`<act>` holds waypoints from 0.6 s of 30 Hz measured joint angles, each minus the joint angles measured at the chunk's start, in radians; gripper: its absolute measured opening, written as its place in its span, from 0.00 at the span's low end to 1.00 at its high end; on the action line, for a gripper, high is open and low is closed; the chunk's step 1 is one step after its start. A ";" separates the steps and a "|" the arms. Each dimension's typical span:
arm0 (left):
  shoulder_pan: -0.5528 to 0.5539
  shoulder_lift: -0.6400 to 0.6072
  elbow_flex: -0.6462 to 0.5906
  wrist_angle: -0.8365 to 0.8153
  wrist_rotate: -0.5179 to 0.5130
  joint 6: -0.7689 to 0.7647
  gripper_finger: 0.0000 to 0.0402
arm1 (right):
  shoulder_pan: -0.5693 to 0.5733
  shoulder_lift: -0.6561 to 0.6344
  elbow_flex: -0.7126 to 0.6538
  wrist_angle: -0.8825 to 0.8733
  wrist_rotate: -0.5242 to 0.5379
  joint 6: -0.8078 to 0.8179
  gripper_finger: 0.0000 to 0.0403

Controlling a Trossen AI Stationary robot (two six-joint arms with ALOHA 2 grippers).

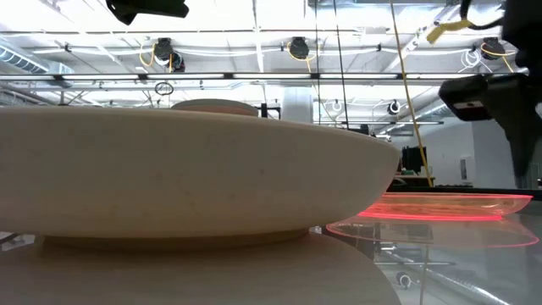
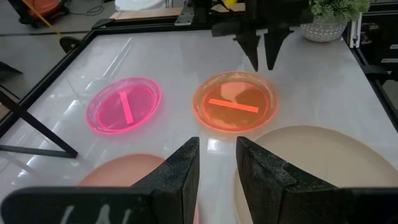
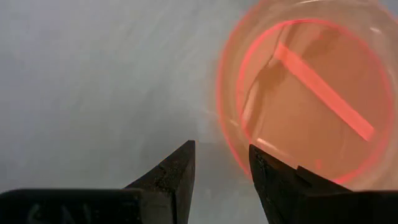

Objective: Place and stack plates onto a shelf
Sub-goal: Stack the small orange plate on top of the small orange plates on the shelf

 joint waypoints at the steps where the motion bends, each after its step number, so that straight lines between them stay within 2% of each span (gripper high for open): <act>1: 0.000 0.000 0.000 0.000 0.000 -0.001 0.28 | 0.004 0.015 0.000 0.005 0.001 -0.023 0.33; 7: 0.000 0.000 0.000 0.000 0.000 -0.002 0.28 | 0.008 0.083 0.000 0.044 0.061 -0.106 0.28; 18: 0.000 0.000 0.000 0.000 0.000 -0.003 0.28 | 0.008 0.086 0.000 0.049 0.082 -0.157 0.03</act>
